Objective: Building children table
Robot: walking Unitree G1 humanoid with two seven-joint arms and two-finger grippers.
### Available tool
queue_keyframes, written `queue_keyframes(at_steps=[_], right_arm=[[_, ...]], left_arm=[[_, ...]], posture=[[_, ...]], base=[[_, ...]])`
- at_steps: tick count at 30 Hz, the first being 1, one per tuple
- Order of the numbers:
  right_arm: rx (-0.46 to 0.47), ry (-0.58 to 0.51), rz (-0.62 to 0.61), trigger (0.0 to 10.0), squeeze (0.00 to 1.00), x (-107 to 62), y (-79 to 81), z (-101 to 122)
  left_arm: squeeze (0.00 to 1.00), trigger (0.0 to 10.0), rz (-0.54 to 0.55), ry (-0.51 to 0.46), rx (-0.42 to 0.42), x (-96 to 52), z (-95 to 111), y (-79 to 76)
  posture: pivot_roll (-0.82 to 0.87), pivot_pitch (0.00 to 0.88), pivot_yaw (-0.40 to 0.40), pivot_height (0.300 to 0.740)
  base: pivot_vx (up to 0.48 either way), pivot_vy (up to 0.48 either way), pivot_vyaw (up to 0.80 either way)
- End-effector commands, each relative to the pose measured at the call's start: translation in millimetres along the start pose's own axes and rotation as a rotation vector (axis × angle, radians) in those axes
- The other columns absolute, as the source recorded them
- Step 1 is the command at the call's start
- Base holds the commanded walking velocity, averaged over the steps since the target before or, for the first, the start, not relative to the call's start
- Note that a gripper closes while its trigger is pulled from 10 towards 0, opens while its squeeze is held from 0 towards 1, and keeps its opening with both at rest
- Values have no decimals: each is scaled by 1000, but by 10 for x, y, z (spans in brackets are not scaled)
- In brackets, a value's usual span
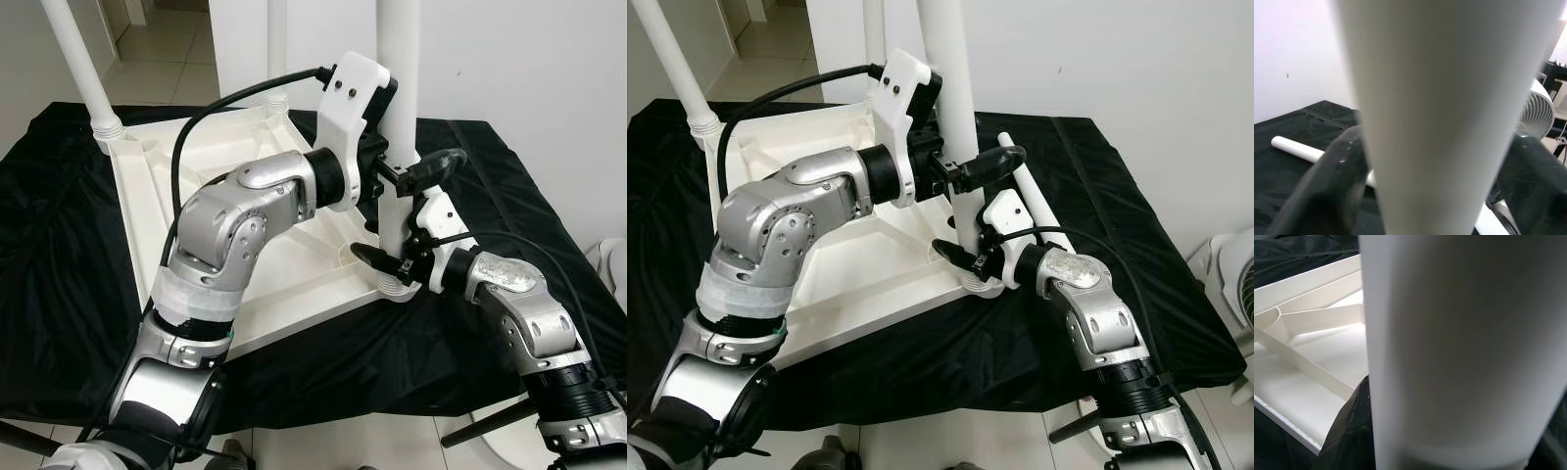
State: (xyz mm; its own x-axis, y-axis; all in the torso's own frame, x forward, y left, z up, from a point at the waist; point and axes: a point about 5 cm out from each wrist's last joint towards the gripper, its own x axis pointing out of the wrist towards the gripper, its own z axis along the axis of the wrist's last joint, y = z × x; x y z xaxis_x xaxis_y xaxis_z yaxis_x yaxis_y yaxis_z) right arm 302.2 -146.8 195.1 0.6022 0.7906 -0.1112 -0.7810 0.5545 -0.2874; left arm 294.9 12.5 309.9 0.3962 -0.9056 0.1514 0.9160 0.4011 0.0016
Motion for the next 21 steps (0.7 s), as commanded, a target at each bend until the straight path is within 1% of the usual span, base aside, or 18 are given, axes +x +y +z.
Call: queue_keyframes(at_steps=[1,2,4,5,9,12,15,16,17,18,19,20,21], right_arm=[[-24,-7,2,10000,0,-4,-28,52],[-24,-7,0,10000,0,-15,-28,49],[-24,-7,0,10000,0,-15,-28,49],[-20,-4,-30,10000,0,-42,-52,21],[-18,-2,-57,10000,0,-50,-71,-9],[37,-15,-106,10000,0,-26,-85,-31],[45,-10,-123,10000,0,-15,-87,-48],[43,-1,-154,10000,0,2,-105,-67],[41,3,-187,10000,0,19,-129,-81],[41,3,-187,10000,0,19,-129,-81],[42,5,-220,10000,0,38,-148,-88],[42,5,-220,10000,0,38,-148,-88],[45,-3,-259,10000,1000,72,-157,-85]], left_arm=[[0,1725,-6,4,-11,21,21,-7],[0,0,0,2,-16,15,37,5],[0,0,0,2,-16,15,37,5],[0,0,5,-7,-21,7,85,32],[0,0,3,-22,-28,2,110,40],[0,0,4,-38,-27,0,155,29],[0,0,13,-43,-28,1,167,30],[0,0,32,-40,-27,7,178,40],[0,10000,66,-28,-26,19,185,58],[0,10000,66,-28,-26,19,185,58],[0,10000,113,-24,-23,29,197,83],[0,10000,113,-24,-23,29,197,83],[0,10000,181,-14,-3,43,212,119]], posture=[[36,0,-18,740],[33,0,-12,740],[33,0,-12,740],[35,0,-1,740],[38,0,0,740],[49,0,-6,740],[53,0,-7,740],[55,0,-8,740],[58,0,-7,740],[58,0,-7,740],[59,0,-8,740],[59,0,-8,740],[62,0,-11,740]], base=[[0,0,0],[0,0,0],[0,0,0],[0,0,0],[0,0,0],[0,0,0],[0,0,0],[0,0,0],[0,0,0],[0,0,0],[0,0,0],[0,0,0],[0,0,0]])
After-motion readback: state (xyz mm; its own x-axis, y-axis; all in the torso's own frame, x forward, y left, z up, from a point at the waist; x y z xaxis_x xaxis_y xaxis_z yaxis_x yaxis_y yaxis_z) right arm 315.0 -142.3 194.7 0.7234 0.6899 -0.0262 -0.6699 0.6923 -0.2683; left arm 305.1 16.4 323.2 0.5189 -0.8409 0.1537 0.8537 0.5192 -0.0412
